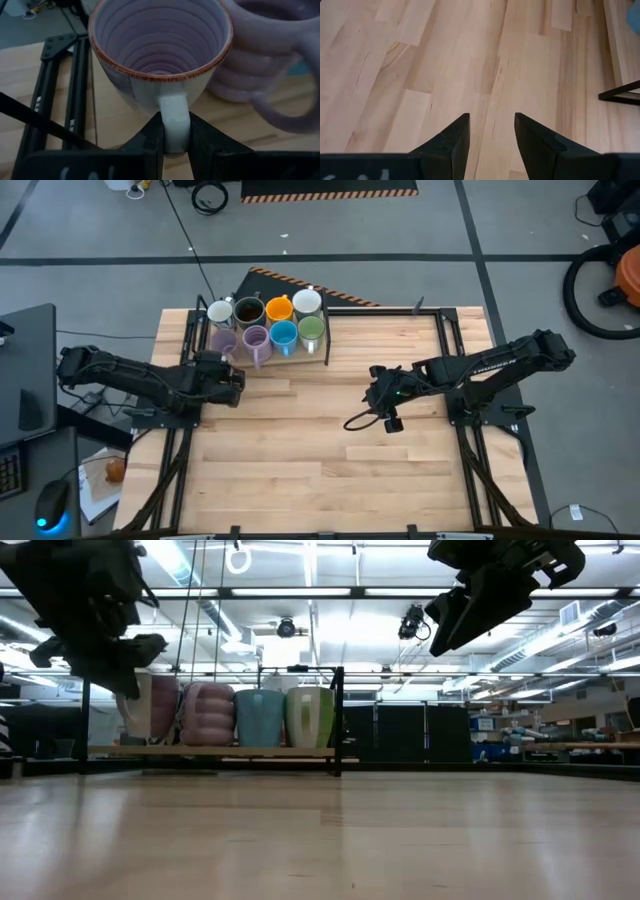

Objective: Place coffee mugs
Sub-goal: Put the purple patterned mug on the shelf, then return to Home Position

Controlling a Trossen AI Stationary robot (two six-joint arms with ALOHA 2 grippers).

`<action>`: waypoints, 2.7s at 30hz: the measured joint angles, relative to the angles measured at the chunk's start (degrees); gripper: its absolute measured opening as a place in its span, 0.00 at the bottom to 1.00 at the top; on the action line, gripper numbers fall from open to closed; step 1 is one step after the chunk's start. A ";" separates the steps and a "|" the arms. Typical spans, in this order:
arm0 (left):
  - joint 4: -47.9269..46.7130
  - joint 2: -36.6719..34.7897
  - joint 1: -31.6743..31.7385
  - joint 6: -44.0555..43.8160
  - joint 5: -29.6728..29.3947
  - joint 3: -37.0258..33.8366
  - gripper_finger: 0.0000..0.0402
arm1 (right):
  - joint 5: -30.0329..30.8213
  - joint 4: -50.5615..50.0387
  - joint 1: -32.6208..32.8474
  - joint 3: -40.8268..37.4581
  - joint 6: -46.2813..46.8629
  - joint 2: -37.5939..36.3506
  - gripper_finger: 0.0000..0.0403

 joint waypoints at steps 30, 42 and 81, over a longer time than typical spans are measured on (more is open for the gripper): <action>9.90 -0.34 8.08 15.78 1.37 -1.46 0.39 | -1.11 -0.19 0.02 0.00 1.16 -0.02 0.40; -1.05 -0.34 8.02 22.35 5.70 9.02 0.43 | 3.74 -2.83 0.01 0.00 5.19 -7.51 0.40; 41.96 -14.69 5.96 92.53 47.80 10.04 0.31 | 12.70 13.59 -11.19 -26.43 11.02 -56.42 0.39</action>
